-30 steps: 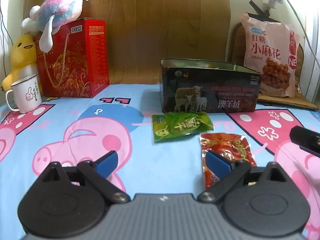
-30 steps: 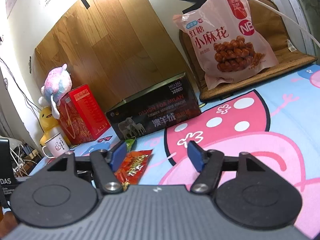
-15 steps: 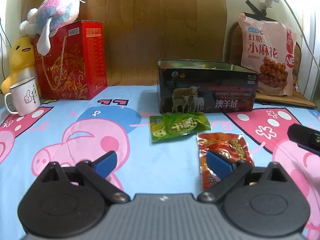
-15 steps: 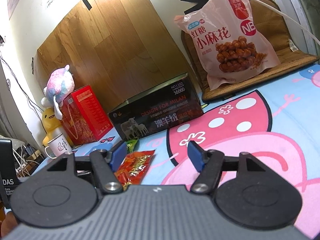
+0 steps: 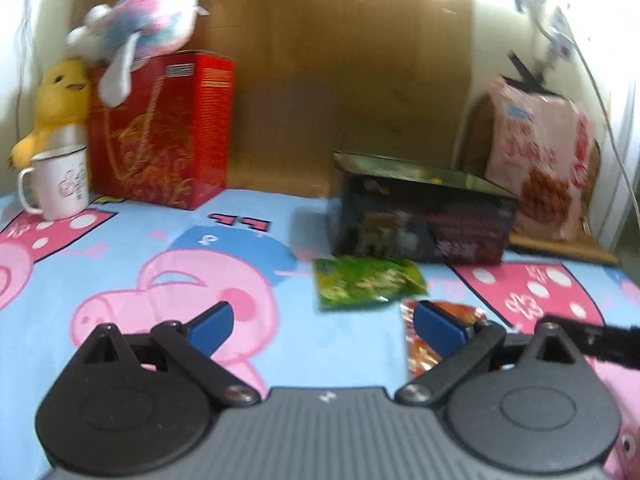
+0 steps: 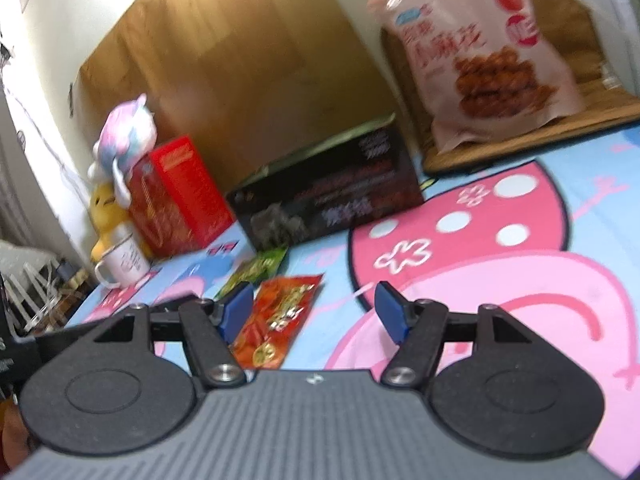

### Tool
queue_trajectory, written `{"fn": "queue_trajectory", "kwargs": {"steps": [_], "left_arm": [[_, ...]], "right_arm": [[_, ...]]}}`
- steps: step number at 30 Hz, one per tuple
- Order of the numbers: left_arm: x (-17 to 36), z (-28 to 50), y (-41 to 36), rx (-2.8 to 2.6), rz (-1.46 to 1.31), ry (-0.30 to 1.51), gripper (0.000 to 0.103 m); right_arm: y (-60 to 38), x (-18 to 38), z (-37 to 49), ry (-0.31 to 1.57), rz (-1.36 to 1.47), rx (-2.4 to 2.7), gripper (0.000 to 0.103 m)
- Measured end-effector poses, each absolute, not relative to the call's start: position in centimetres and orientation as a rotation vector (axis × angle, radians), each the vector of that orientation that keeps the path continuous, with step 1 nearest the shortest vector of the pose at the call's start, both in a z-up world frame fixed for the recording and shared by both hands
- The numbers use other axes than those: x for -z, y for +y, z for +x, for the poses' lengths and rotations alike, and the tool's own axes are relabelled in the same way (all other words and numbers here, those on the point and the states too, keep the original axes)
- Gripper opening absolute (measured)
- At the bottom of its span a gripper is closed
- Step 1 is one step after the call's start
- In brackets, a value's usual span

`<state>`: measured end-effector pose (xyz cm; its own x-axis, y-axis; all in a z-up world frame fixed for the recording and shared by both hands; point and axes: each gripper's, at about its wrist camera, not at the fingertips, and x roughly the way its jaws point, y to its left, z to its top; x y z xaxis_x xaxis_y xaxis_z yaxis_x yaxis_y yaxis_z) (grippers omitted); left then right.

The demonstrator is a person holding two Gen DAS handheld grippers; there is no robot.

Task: Organize snacks
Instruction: 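Grasp the green printed snack packet with the left gripper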

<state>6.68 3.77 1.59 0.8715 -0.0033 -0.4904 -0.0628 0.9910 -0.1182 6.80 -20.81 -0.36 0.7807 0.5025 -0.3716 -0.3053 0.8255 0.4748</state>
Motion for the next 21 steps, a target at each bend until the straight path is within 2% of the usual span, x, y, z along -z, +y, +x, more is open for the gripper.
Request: {"fn": "queue_trajectory", "kwargs": {"steps": [4, 5, 7, 9, 12, 15, 17, 18, 21], "left_arm": [[-2.5, 7.8, 6.9, -0.027, -0.225, 0.528, 0.093], [-2.7, 8.3, 7.5, -0.016, -0.249, 0.541, 0.088], [-2.9, 9.4, 8.4, 0.024, -0.296, 0.582, 0.081], [-2.5, 10.9, 9.3, 0.080, -0.369, 0.638, 0.069], [-1.6, 12.6, 10.1, 0.108, -0.447, 0.673, 0.062], [-0.3, 13.6, 10.5, 0.128, -0.512, 0.698, 0.061], [0.0, 13.4, 10.5, 0.138, -0.514, 0.680, 0.061], [0.0, 13.3, 10.6, 0.144, -0.511, 0.678, 0.064], [0.1, 12.6, 11.1, 0.152, -0.525, 0.665, 0.072]], "right_arm": [[-19.8, -0.6, 9.1, 0.584, 0.397, -0.531, 0.067], [-19.5, -1.0, 9.8, 0.589, 0.386, -0.549, 0.065], [-18.7, -1.5, 11.5, 0.602, 0.375, -0.574, 0.055], [-17.9, -1.6, 13.6, 0.639, 0.385, -0.588, 0.049], [-16.6, -1.1, 16.5, 0.716, 0.421, -0.604, 0.044], [-15.4, -0.4, 18.4, 0.786, 0.455, -0.608, 0.042], [-14.4, 0.0, 19.4, 0.821, 0.463, -0.618, 0.024], [-13.9, 0.2, 19.6, 0.840, 0.454, -0.621, 0.003], [-13.8, 0.3, 19.5, 0.863, 0.480, -0.643, 0.003]]}}
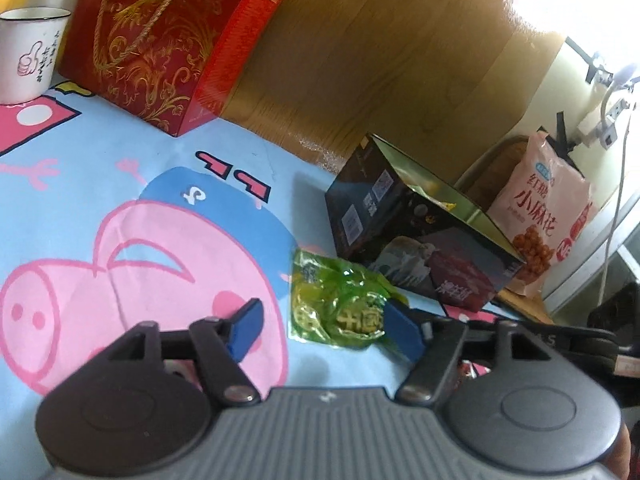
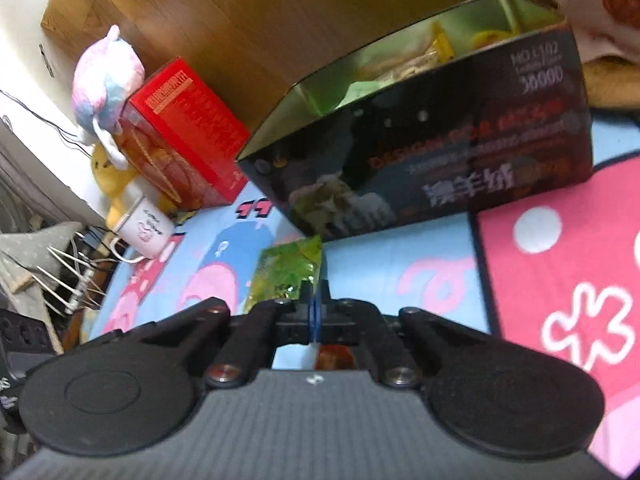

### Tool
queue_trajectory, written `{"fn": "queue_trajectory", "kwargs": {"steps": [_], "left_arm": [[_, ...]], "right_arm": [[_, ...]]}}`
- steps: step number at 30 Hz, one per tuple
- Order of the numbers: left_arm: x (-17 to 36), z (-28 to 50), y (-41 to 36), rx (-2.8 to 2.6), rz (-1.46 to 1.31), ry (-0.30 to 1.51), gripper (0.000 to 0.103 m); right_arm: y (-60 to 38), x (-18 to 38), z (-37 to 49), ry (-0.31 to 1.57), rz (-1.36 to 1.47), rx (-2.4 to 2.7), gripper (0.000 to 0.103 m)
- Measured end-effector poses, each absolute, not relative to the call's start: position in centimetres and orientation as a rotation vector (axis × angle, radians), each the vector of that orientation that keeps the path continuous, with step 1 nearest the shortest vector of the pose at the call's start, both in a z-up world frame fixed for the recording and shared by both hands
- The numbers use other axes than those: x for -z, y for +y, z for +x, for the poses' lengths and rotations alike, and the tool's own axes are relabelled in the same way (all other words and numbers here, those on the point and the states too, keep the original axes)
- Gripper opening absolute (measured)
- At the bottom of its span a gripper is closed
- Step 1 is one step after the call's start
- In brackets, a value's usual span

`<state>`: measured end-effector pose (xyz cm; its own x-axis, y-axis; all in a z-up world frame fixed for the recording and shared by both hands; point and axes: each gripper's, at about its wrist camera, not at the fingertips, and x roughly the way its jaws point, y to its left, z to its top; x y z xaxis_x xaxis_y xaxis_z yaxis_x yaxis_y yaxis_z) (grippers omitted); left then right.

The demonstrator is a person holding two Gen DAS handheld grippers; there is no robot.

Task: Organize snacks
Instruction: 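Grasp the green printed snack packet with the left gripper, then carry the green packet into the black tin and open the left gripper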

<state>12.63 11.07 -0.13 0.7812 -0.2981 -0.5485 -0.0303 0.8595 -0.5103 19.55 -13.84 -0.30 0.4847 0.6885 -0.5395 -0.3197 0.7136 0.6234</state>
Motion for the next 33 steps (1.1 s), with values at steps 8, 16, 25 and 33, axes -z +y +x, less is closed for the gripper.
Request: {"fn": "queue_trajectory", "kwargs": {"steps": [8, 16, 25, 33], "left_arm": [[-0.2, 10.8, 11.9, 0.229, -0.613, 0.668, 0.076], [-1.4, 7.5, 6.0, 0.418, -0.442, 0.717, 0.076], [-0.5, 6.9, 2.8, 0.467, -0.432, 0.824, 0.055], [-1.4, 5.9, 1.1, 0.517, -0.413, 0.808, 0.032]], "right_arm": [[-16.3, -1.7, 14.9, 0.828, 0.563, -0.750, 0.002], [-22.1, -1.0, 7.0, 0.765, 0.459, -0.645, 0.005], [-21.7, 0.3, 5.4, 0.726, 0.359, -0.644, 0.042], [-20.3, 0.6, 5.0, 0.676, 0.272, -0.679, 0.023]]}}
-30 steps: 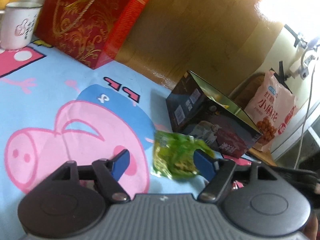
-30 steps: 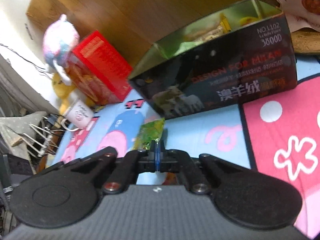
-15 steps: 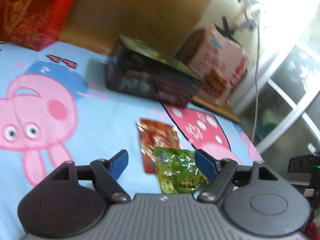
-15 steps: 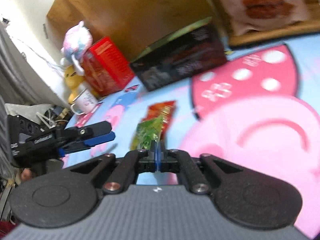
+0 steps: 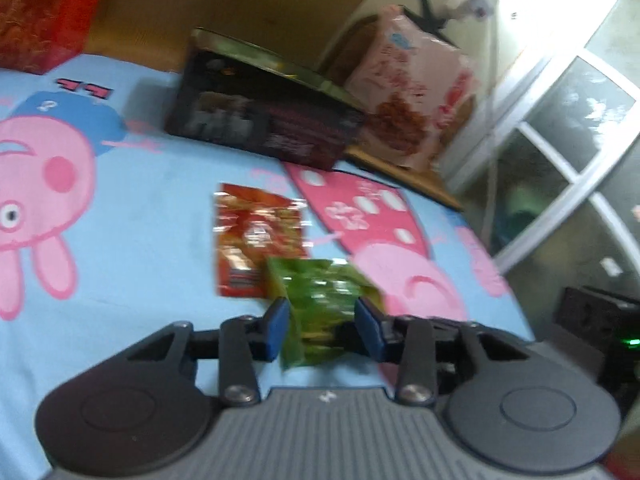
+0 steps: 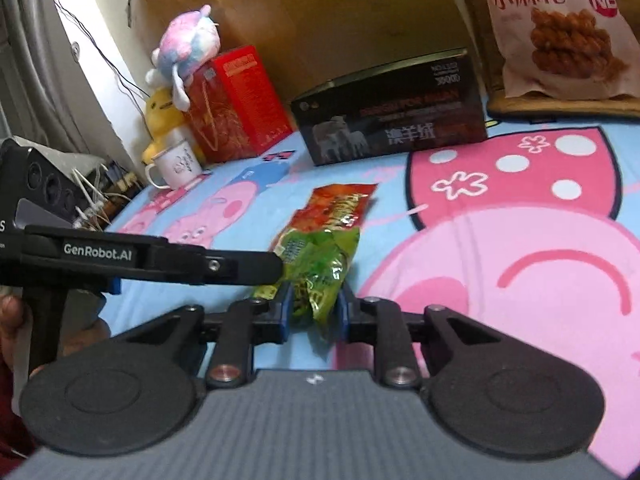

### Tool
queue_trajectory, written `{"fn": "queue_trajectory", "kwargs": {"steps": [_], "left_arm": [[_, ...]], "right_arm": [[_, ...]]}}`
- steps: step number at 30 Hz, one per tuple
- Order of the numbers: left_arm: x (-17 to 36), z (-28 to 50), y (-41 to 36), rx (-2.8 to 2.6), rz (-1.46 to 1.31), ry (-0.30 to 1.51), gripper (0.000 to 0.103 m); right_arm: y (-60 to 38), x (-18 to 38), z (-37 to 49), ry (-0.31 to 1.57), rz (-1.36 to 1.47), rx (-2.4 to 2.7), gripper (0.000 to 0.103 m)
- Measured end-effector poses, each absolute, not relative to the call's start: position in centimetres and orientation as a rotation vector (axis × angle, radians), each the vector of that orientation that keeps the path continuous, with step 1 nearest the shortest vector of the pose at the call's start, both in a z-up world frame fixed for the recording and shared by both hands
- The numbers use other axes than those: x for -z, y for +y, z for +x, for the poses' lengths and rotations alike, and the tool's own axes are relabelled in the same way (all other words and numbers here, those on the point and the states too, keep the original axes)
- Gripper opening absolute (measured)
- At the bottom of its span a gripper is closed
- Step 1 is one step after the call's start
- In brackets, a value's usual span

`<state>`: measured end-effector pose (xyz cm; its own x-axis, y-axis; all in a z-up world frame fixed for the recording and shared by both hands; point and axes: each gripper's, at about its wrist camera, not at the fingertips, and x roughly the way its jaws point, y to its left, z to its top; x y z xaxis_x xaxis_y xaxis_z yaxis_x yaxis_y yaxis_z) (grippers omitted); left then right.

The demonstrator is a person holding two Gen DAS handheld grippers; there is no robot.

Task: Organize snacks
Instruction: 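Carry the green packet into the black tin and open the left gripper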

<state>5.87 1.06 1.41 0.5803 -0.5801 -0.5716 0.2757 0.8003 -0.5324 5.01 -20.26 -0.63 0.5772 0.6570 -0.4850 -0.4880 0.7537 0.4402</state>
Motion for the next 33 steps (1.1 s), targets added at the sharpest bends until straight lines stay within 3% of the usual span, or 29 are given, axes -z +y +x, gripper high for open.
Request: {"fn": "queue_trajectory", "kwargs": {"steps": [5, 7, 15, 16, 18, 19, 21, 27, 33], "left_arm": [[-4.2, 6.4, 0.0, 0.545, -0.334, 0.732, 0.029], [-5.2, 6.8, 1.2, 0.529, -0.365, 0.696, 0.034], [-5.6, 9.2, 5.8, 0.550, -0.582, 0.673, 0.080], [-5.6, 9.6, 5.7, 0.561, -0.594, 0.670, 0.080], [-5.9, 11.1, 5.6, 0.560, -0.589, 0.668, 0.065], [-6.0, 11.9, 5.5, 0.540, -0.573, 0.659, 0.063], [-6.7, 14.0, 5.8, 0.505, -0.542, 0.622, 0.046], [-8.9, 20.9, 5.1, 0.346, -0.412, 0.561, 0.045], [-6.9, 24.3, 3.4, 0.160, -0.227, 0.585, 0.046]], "right_arm": [[-20.3, -0.6, 5.6, 0.642, 0.325, -0.723, 0.021], [-20.7, -1.2, 6.6, 0.631, 0.390, -0.740, 0.020], [-24.2, -2.0, 11.0, 0.618, 0.771, -0.808, 0.019], [-24.3, -2.1, 11.5, 0.616, 0.807, -0.822, 0.019], [-24.2, -2.6, 12.7, 0.606, 0.858, -0.847, 0.019], [-23.9, -3.0, 13.5, 0.597, 0.873, -0.856, 0.019], [-23.1, -4.2, 14.9, 0.557, 0.852, -0.843, 0.019], [-19.2, -6.7, 21.0, 0.515, 0.711, -0.788, 0.019], [-14.6, -5.7, 24.0, 0.530, 0.408, -0.665, 0.021]]}}
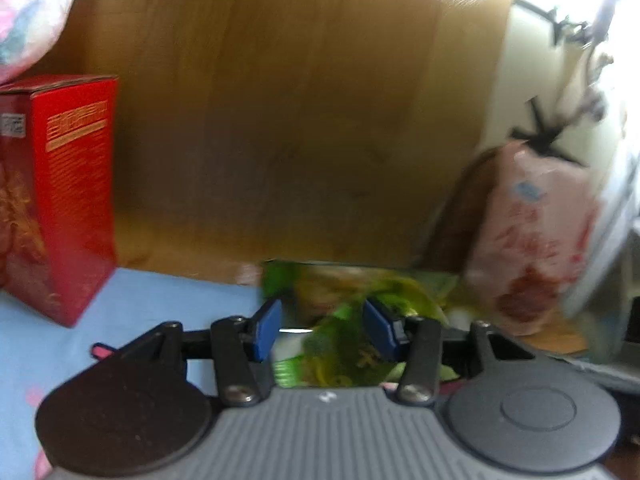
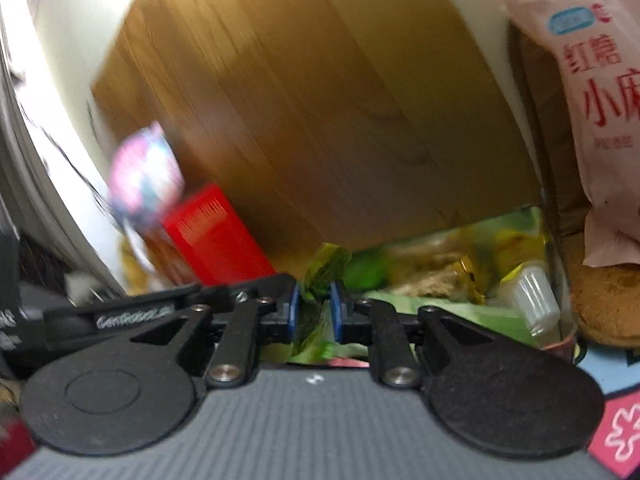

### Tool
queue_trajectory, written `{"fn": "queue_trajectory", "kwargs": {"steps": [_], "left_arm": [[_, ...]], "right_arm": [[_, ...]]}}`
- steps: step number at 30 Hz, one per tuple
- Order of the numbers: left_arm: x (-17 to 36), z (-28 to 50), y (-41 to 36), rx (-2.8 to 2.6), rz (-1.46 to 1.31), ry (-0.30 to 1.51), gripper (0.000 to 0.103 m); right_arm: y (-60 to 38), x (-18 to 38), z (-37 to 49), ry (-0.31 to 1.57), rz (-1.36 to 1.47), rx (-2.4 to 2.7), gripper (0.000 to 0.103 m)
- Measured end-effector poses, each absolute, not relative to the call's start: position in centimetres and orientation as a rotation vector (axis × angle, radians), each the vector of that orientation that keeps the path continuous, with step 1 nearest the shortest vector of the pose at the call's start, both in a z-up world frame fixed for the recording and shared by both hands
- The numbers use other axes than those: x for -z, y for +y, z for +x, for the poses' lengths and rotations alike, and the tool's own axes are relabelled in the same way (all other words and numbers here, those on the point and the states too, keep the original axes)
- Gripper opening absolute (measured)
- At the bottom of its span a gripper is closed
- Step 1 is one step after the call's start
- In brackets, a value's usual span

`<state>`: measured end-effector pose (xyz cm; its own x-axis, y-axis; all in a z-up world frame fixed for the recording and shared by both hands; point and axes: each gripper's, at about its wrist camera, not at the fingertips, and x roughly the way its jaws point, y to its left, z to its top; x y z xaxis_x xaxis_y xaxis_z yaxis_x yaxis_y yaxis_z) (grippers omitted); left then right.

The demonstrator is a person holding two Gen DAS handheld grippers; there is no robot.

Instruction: Organize snacks

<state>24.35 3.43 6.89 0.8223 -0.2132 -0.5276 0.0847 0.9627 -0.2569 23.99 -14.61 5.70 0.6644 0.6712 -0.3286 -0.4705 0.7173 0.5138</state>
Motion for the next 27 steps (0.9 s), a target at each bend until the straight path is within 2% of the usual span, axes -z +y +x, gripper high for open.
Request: {"fn": "queue_trajectory", "kwargs": {"steps": [1, 2, 3, 4, 5, 12, 18, 20, 24, 27], "left_arm": [[-6.6, 24.3, 3.9, 0.155, -0.240, 0.585, 0.047], [-6.4, 24.1, 4.2, 0.157, -0.262, 0.580, 0.053], [-6.3, 23.7, 4.6, 0.163, -0.284, 0.573, 0.057], [-6.3, 23.1, 4.8, 0.157, -0.296, 0.563, 0.059], [-6.5, 22.5, 5.0, 0.148, -0.302, 0.549, 0.061], [-7.3, 21.5, 4.4, 0.093, -0.267, 0.546, 0.065], [-5.6, 23.1, 3.9, 0.065, -0.264, 0.612, 0.067], [-4.8, 23.5, 4.0, 0.087, -0.287, 0.638, 0.066], [-5.4, 22.8, 4.5, 0.129, -0.317, 0.647, 0.054], [-5.9, 21.5, 4.3, 0.097, -0.248, 0.626, 0.054]], "right_arm": [[-14.1, -5.3, 24.2, 0.536, 0.370, -0.652, 0.022], [-13.8, -5.0, 24.2, 0.534, 0.342, -0.646, 0.023], [-13.7, -4.9, 24.1, 0.531, 0.314, -0.643, 0.031], [-13.7, -5.0, 23.9, 0.519, 0.293, -0.645, 0.049], [-13.8, -5.2, 23.5, 0.503, 0.284, -0.631, 0.055], [-20.5, -6.9, 20.1, 0.304, 0.394, -0.443, 0.057], [-24.8, -4.0, 21.4, 0.433, 0.576, -0.312, 0.058], [-24.8, -2.9, 22.0, 0.492, 0.619, -0.330, 0.057], [-23.2, -2.6, 21.8, 0.530, 0.612, -0.332, 0.058], [-22.1, -3.0, 21.0, 0.540, 0.591, -0.341, 0.058]]}}
